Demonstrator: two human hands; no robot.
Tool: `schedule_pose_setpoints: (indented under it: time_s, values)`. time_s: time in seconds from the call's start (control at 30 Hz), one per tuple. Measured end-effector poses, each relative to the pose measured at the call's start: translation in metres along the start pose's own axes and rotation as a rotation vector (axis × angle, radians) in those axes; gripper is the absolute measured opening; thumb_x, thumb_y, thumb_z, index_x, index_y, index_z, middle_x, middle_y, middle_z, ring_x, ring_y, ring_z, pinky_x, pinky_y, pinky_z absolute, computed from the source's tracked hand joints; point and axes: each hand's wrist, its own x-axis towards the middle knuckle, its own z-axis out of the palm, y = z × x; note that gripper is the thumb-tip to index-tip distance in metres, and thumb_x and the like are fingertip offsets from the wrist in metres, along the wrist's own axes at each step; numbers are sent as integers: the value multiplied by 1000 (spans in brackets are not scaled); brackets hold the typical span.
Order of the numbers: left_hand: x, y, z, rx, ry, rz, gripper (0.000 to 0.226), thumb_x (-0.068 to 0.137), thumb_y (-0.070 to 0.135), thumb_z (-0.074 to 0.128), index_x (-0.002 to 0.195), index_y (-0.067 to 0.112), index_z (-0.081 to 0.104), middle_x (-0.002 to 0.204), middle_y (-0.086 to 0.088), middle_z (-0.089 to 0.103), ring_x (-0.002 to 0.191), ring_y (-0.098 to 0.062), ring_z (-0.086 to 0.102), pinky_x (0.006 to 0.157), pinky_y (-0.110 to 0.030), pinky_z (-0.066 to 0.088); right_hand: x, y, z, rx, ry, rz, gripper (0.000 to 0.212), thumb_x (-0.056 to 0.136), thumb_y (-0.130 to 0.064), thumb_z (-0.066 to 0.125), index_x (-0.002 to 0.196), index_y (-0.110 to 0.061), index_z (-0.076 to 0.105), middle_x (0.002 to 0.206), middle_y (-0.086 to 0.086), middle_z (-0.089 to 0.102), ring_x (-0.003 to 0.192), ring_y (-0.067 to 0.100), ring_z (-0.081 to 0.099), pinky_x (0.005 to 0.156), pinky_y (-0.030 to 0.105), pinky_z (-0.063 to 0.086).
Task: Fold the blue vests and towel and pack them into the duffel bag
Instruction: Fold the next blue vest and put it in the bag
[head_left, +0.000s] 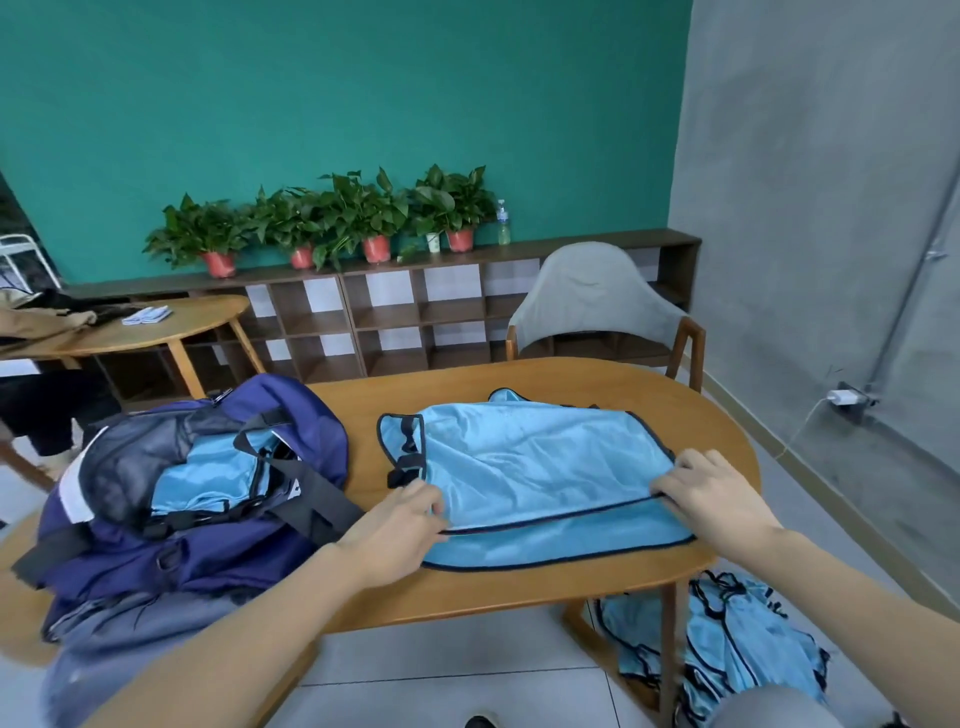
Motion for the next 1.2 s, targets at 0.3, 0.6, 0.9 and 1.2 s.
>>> schedule_pose_setpoints:
  time_s: [0.3, 0.6, 0.9, 1.2]
  values:
    - [-19, 19, 16, 11, -119, -164, 40, 94, 1, 48, 123, 28, 41, 92, 1, 63, 85, -25, 53, 85, -35, 48, -29, -4, 9, -56, -208, -155, 58, 54, 8, 81, 94, -29, 62, 97, -7, 65, 70, 16, 59, 63, 28, 51]
    - [-30, 19, 28, 2, 2, -44, 30, 91, 16, 60, 115, 26, 74, 112, 11, 71, 103, -10, 65, 94, -25, 39, -36, 0, 3, -38, -90, -203, 13, 85, -26, 70, 96, -24, 76, 99, -7, 71, 98, 20, 66, 77, 32, 52]
    - [-60, 48, 34, -36, -26, -186, 76, 89, 82, 35, 132, 29, 66, 144, 11, 55, 136, -4, 48, 115, -22, 23, -76, -25, -2, 72, -58, -64, 58, 92, -64, 42, 99, -20, 80, 112, -2, 75, 103, 17, 71, 83, 34, 60]
    - [-74, 74, 7, -184, 306, -358, 17, 95, 38, 62, 92, 29, 76, 92, 18, 73, 83, -6, 62, 84, -19, 44, -82, -36, -29, 147, 47, 1, 23, 64, -19, 95, 79, -25, 78, 78, -12, 70, 76, 16, 68, 64, 31, 53]
